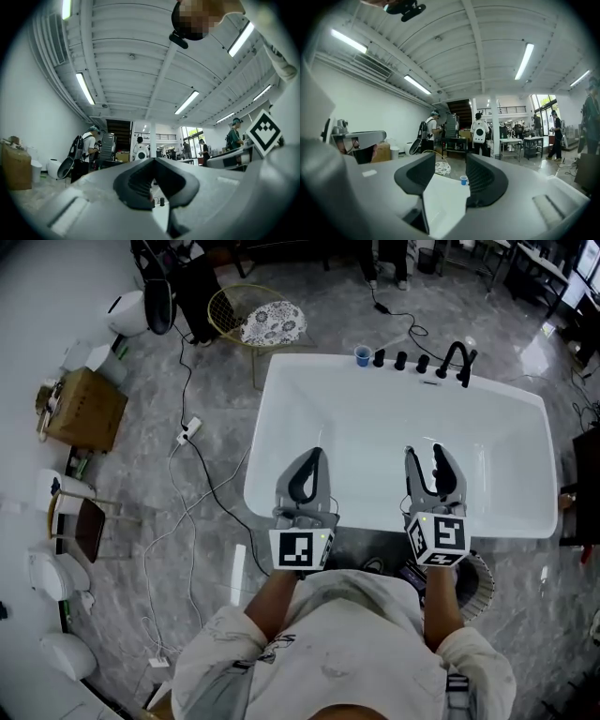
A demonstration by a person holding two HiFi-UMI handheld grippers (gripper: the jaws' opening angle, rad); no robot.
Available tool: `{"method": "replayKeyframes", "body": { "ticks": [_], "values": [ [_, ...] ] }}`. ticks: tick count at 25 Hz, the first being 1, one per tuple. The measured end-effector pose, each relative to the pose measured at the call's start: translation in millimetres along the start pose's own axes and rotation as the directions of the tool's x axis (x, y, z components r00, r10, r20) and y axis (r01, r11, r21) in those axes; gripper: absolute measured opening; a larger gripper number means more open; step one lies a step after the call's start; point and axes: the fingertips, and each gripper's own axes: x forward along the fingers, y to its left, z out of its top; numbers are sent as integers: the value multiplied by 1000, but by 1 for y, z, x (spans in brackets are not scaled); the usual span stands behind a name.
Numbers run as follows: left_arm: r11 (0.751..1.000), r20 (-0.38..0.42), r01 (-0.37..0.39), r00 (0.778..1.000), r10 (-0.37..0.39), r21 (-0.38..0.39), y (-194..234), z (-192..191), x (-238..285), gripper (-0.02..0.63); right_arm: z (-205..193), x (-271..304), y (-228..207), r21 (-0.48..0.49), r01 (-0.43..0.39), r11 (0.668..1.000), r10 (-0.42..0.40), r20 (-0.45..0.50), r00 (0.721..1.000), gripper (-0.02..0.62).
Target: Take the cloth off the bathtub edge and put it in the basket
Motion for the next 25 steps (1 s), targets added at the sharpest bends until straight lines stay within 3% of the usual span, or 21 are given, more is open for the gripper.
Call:
{"method": "replayKeyframes", "body": {
  "ticks": [5, 12, 25],
  "values": [
    [1000, 13, 21, 1000, -21, 1, 0, 10, 5, 2, 10, 7, 12, -15, -33, 999, 33, 6, 999, 177],
    [998, 42, 44, 998, -46, 37, 5, 25, 14, 2, 25, 9, 21, -60, -31, 998, 33, 29, 999, 8],
    [999, 29, 54, 998, -54, -7, 5, 26, 28, 2, 36, 14, 22, -79, -32, 996, 38, 76, 996, 2]
  ]
}}
